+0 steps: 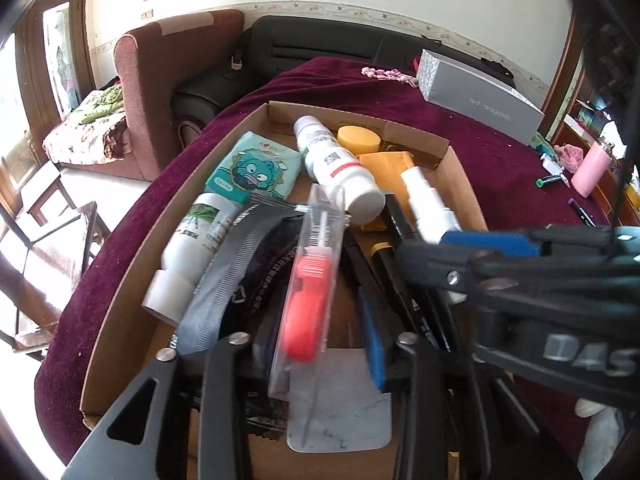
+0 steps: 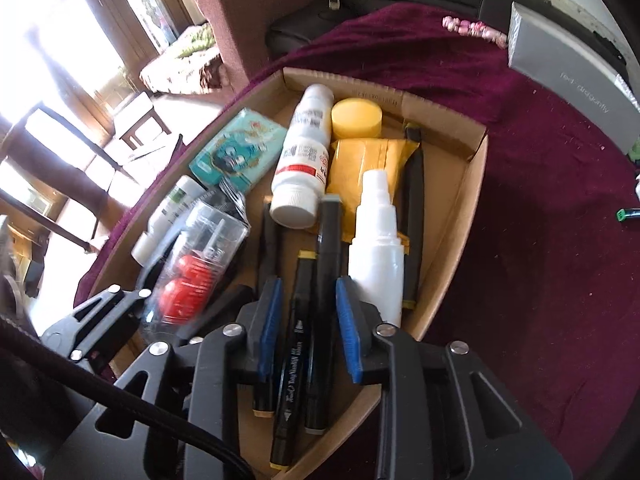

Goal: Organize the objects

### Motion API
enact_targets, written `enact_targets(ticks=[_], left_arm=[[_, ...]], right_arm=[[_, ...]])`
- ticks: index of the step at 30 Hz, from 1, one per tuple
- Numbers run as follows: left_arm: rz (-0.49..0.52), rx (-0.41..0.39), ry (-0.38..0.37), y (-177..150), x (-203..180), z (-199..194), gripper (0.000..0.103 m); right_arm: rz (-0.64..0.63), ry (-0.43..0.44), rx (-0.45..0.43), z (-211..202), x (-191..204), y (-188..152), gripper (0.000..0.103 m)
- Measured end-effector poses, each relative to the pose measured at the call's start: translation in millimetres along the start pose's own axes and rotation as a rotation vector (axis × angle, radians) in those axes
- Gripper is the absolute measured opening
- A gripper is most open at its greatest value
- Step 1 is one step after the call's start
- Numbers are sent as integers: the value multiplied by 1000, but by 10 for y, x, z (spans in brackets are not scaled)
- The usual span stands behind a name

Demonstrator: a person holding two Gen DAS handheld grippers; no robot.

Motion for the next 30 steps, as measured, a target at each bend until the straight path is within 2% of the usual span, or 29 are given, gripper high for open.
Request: enact_targets(ticks=[2, 3, 4, 10, 12, 15, 19, 22, 25, 30], left_arm=[[3, 6, -16, -3, -34, -22, 50], [4, 7, -17, -6, -53, -38, 52], [6, 3, -10, -10, -66, -60, 52], [-6, -55, 2, 22, -112, -274, 53], [0, -90, 25, 48, -133, -378, 54], [12, -155, 87, 82, -162, -566, 65], [34, -241, 203, 123, -200, -796, 68], [72, -261, 308, 99, -257, -882, 75], [107, -281, 410, 64, -339, -952, 75], [104, -283, 349, -8, -444, -1030, 75]], right_arm=[[4, 10, -34, -109, 3, 21, 43], [10, 15, -66, -202, 2, 37, 50], [14, 17, -88, -265, -2, 50, 55], [26, 6, -209, -657, -28, 22, 66], [35, -4, -238, -735, -47, 1, 68], [52, -27, -274, -816, -115, -56, 69], [80, -86, -315, -875, -261, -181, 76], [90, -135, -333, -893, -369, -299, 78], [100, -179, -360, -952, -461, -390, 80], [96, -229, -425, -1109, -546, -500, 80]])
Point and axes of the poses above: each gripper's, at about its wrist camera, not at the fingertips, and z roughly the way its jaws point, x to its left, y to its top, the point moved 6 cm from there along z, roughly the way its jaws point, and after that the axes turned 1 degree about -x, right-handed, at the moved point
